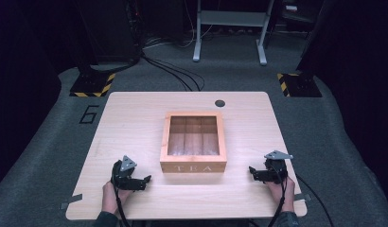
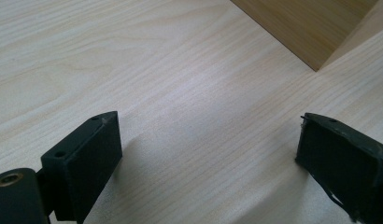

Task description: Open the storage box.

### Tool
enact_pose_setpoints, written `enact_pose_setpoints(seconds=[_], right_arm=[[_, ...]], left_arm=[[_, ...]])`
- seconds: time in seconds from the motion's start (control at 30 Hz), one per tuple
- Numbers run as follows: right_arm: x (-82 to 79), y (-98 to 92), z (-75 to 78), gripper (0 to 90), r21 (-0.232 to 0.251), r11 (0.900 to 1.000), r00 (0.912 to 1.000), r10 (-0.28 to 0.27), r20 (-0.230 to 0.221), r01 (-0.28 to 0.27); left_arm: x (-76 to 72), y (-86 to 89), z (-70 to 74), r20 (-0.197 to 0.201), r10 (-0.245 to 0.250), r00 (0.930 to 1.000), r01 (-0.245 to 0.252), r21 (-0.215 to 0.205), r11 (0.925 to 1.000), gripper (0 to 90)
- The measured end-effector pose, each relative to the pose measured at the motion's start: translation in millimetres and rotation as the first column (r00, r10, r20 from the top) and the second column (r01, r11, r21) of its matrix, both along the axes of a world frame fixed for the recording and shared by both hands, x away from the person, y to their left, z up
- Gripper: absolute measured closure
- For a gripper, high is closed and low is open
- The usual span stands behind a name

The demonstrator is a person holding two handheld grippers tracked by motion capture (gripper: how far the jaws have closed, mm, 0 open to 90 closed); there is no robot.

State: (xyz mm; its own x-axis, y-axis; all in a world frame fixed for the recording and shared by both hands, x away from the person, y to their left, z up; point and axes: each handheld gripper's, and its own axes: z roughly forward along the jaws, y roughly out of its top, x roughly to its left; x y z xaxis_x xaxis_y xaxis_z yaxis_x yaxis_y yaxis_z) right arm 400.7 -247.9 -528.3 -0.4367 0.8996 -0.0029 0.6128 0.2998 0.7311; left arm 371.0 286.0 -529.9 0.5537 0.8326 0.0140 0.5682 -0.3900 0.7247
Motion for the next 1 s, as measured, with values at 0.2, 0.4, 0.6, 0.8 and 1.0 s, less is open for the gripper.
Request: enact_pose_setpoints(seconds=[0.2,0.4,0.6,0.8,1.0], right_arm=[[-0.1,0.1,-0.1,9.2,0.001,1.000,1.0000,-0.002,0.001,0.002],[-0.4,0.2,-0.1,9.1,0.003,1.000,1.0000,-0.005,-0.001,0.005],[-0.4,0.3,-0.1,9.2,0.003,1.000,1.0000,-0.005,-0.001,0.005],[-0.5,0.2,0.0,9.2,0.003,1.000,1.0000,-0.005,-0.003,0.005],[-0.6,0.3,0.0,9.2,0.003,1.000,1.0000,-0.006,-0.003,0.006]], left_arm=[[0.3,-0.8,-0.7,0.006,0.006,1.0000,-0.006,-0.001,1.0000,5.9],[1.6,-1.2,-0.4,-0.007,0.000,1.0000,0.000,-0.002,1.0000,2.8],[3.2,-2.7,0.3,-0.021,0.003,0.9998,-0.004,-0.057,0.9984,0.4],[1.3,-6.5,3.7,-0.017,-0.012,0.9998,0.011,-0.063,0.9980,0.2],[0.6,-10.0,12.7,0.010,-0.032,0.9994,0.033,-0.078,0.9964,0.2]])
